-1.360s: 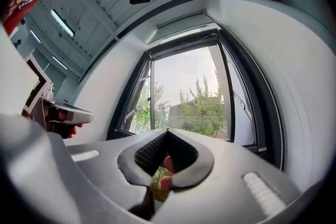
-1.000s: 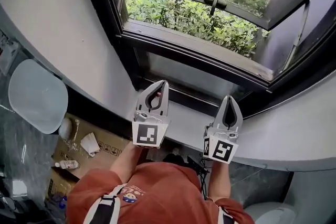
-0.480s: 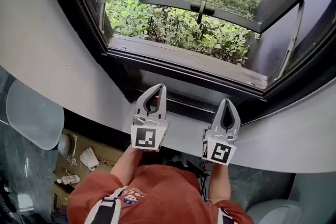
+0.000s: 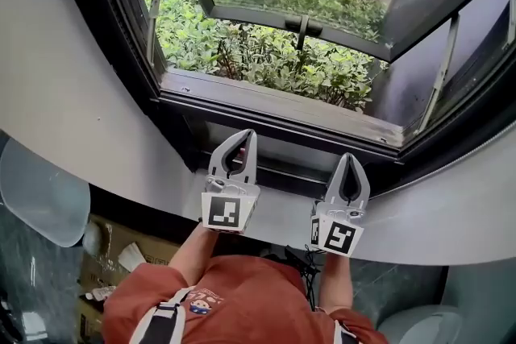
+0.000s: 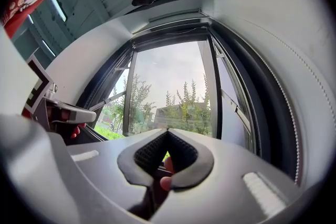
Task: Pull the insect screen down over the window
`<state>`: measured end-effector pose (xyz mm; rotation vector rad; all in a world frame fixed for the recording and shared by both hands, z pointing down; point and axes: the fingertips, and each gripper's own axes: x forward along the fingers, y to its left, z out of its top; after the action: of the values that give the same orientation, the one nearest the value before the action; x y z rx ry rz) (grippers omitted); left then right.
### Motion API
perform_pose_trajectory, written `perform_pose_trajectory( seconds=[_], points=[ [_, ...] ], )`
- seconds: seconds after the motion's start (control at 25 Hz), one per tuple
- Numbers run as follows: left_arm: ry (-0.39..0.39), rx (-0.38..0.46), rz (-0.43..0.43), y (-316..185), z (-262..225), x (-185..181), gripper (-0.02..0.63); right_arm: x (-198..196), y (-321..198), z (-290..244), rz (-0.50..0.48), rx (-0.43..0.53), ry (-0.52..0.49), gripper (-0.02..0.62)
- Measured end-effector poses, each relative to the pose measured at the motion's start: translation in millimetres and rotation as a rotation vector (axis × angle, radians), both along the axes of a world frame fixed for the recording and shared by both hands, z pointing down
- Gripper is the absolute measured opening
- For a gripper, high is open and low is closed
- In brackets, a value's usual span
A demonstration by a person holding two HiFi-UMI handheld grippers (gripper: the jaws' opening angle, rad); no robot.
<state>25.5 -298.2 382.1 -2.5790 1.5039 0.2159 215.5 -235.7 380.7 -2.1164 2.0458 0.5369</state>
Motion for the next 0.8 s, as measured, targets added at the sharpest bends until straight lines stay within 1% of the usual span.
perform_pose_trajectory(
  seconds=[0.12, 0.28, 0.44, 0.64, 0.8],
  points=[
    [0.003, 0.018, 0.003, -4, -10, -3, 0.006, 0, -4, -15, 0.008, 0.041, 0.008, 0.009],
    [0.011, 0.070, 0.005, -11, -32, -5, 0.006, -2, -9, -43, 0.005, 0.109, 0.040, 0.009],
    [0.024, 0.141, 0.001, -19, -64, -9, 0.006, -3, -11, -77, 0.005, 0.187, 0.095, 0.009],
    [0.036, 0.248, -0.015, -29, -111, -18, 0.006, 4, -11, -129, 0.014, 0.290, 0.139, 0.009],
    [0.037, 0.331, -0.032, -36, -150, -25, 0.006, 5, -11, -179, 0.034, 0.380, 0.229, 0.010]
  ],
)
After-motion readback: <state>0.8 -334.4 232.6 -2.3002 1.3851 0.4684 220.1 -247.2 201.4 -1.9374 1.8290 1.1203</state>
